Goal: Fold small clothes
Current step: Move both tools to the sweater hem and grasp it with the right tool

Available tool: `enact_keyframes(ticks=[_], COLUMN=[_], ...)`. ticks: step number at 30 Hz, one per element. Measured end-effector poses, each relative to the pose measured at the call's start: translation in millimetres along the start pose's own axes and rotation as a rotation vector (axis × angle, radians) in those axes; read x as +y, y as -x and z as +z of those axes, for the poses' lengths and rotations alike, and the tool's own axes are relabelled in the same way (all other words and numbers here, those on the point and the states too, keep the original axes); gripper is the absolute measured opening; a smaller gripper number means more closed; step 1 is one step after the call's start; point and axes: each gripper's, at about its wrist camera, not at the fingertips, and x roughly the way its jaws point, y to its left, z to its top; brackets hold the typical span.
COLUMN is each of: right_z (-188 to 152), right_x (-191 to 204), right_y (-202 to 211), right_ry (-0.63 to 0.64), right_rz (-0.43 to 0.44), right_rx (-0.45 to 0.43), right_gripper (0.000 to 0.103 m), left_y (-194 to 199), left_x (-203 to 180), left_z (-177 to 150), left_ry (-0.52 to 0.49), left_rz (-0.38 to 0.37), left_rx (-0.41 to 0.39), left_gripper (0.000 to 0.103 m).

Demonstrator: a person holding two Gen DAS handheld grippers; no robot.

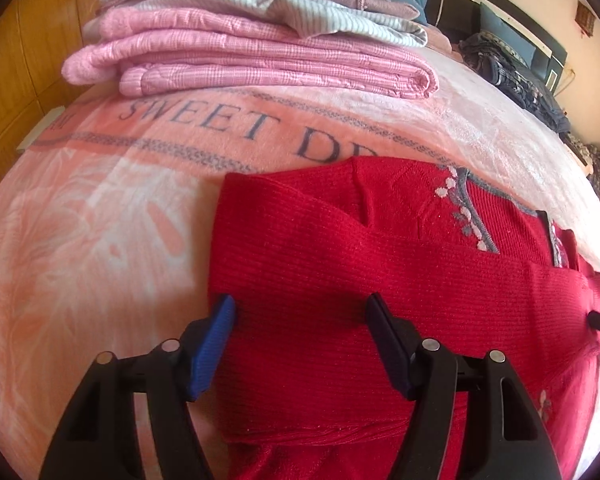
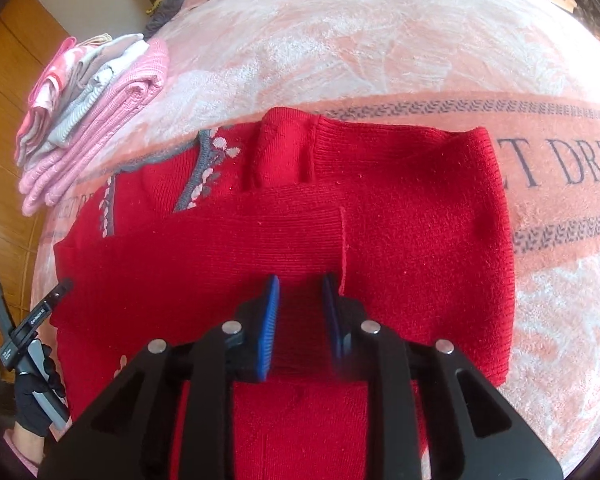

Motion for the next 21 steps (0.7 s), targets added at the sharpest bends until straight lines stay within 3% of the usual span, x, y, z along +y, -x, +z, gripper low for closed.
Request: enact_keyframes(ticks=[2, 5, 10, 14, 21], right_z=[0.9, -3.3, -41.0, -103.5, -221.5], right_x=[-3.0, -4.8, 9.6, 17.7, 25.5], right_y=[4.7, 28.3, 86.3, 125.8, 165.0], right_ry=[-0.025, -0.076, 0.021, 0.098, 0.157], right_rz=[0.026, 0.095, 0.116, 0.123, 0.117], right_rx=[0.000, -0.041, -0.004, 0.090, 0.245], right_gripper=[0.022, 0.029, 0.034, 0.039, 0.043], left_y=[1.4, 16.1, 79.3, 129.3, 163.8], left_x=[-5.3, -0.1, 13.0, 25.8, 54.6], left_z=[-0.9, -0.5, -20.8, -73.7, -186.8], left_ry=[-0.038, 0.003, -0.052, -0.125, -0.054], left_rz=[0.017, -0.043, -0.088, -0.098, -0.193], left_rx=[-0.003, 0.014, 0.051, 0.138, 0.404], left_gripper=[0.069, 0.069, 0.069, 0.069, 0.069])
